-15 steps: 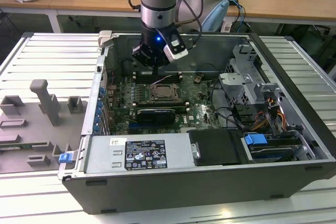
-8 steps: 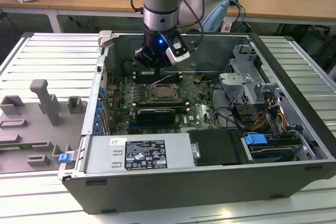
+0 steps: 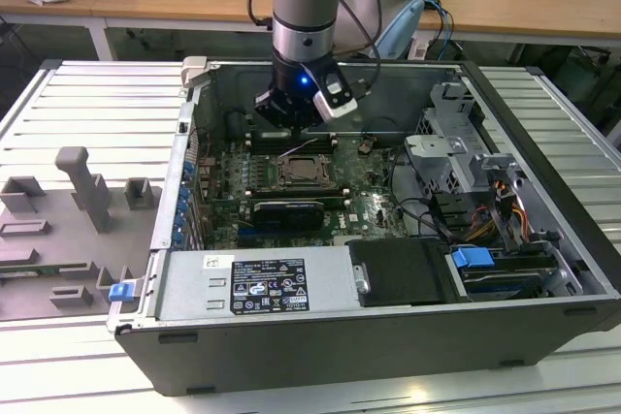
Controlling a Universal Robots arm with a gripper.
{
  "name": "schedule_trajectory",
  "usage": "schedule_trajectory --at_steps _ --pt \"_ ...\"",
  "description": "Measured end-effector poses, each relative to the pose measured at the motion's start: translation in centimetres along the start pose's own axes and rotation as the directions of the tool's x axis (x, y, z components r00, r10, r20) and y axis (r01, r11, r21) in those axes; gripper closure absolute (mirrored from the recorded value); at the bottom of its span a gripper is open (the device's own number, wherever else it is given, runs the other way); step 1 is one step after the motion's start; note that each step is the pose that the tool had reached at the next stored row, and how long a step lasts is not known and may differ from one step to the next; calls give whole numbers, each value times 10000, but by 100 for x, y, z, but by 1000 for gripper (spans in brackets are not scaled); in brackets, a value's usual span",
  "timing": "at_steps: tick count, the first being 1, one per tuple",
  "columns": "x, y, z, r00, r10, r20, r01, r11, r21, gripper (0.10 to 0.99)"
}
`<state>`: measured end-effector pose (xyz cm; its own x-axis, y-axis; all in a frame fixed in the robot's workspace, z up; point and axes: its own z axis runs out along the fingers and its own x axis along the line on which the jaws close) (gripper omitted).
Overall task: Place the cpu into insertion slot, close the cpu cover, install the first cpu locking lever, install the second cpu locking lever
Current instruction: 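Install the first cpu locking lever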
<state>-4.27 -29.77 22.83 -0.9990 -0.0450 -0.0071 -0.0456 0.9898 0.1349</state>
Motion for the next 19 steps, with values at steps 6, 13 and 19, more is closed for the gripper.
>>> schedule_trajectory --at_steps 6,13,19 --pt "-51 2 16 10000 -5 0 5 10000 -2 980" --pt "-127 8 47 10000 -5 0 5 10000 -2 980" --pt "-158 14 84 10000 -5 -1 5 10000 -1 980"
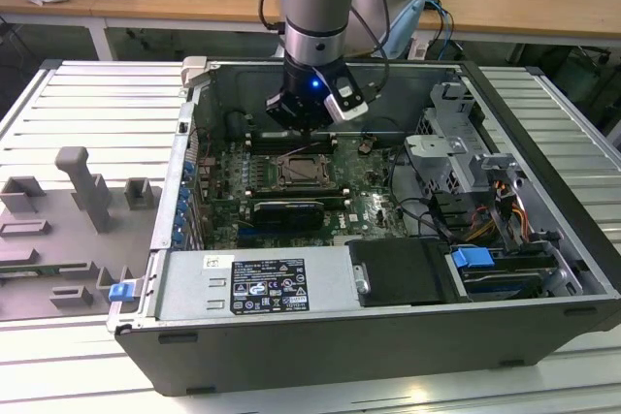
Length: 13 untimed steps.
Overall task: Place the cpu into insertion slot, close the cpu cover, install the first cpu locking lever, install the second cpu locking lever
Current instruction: 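Install the first cpu locking lever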
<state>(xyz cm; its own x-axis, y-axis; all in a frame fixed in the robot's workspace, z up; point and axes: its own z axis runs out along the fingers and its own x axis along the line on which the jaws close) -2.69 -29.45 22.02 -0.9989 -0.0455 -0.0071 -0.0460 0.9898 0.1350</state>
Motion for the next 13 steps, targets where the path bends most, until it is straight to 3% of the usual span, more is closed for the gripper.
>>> schedule_trajectory --at_steps 9,13 --pt "-39 -11 64 10000 -1 -1 1 10000 -2 980" --pt "-60 -12 69 10000 0 3 0 10000 -47 980"
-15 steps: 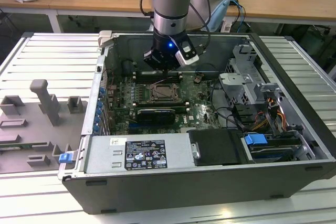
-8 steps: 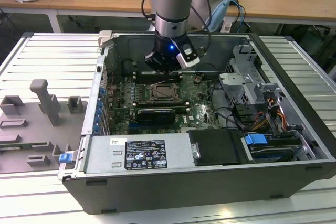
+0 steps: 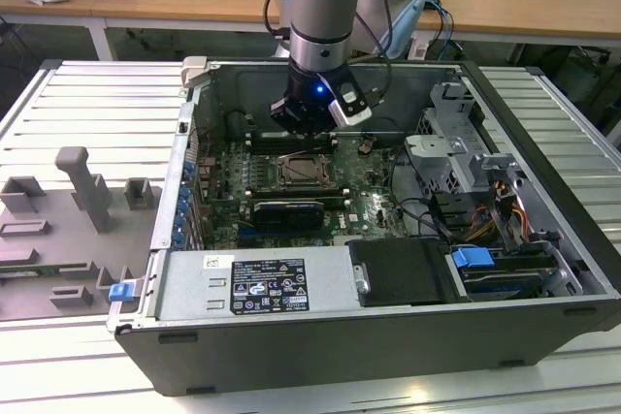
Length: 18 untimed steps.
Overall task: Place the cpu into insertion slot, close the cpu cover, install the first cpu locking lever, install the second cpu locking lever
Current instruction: 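Install the first cpu locking lever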
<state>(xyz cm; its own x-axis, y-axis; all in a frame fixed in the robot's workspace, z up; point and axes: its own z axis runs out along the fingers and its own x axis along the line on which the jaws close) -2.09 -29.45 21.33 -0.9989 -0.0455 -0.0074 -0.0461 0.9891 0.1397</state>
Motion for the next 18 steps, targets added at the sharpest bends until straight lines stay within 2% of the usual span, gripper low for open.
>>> schedule_trajectory --at_steps 9,18 --pt "-59 -4 5 10000 -1 1 1 10000 -34 980" --pt "-61 -14 79 10000 0 1 0 10000 -30 980"
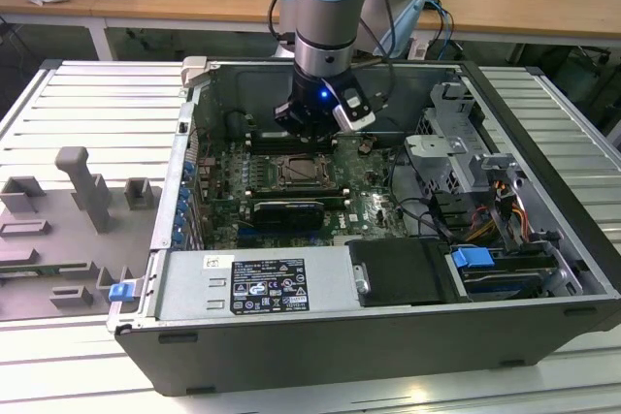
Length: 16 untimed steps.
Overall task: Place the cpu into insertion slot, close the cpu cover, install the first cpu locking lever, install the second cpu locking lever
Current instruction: 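Install the first cpu locking lever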
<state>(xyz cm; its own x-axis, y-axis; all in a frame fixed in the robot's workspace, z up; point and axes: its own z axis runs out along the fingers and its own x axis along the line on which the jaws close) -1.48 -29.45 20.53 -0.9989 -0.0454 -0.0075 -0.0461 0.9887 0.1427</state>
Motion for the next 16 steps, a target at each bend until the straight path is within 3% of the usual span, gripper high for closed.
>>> schedule_trajectory --at_steps 8,16 --pt "-5 -6 36 10000 0 -1 0 10000 14 980" --pt "-5 -3 14 10000 0 -1 0 10000 18 980"
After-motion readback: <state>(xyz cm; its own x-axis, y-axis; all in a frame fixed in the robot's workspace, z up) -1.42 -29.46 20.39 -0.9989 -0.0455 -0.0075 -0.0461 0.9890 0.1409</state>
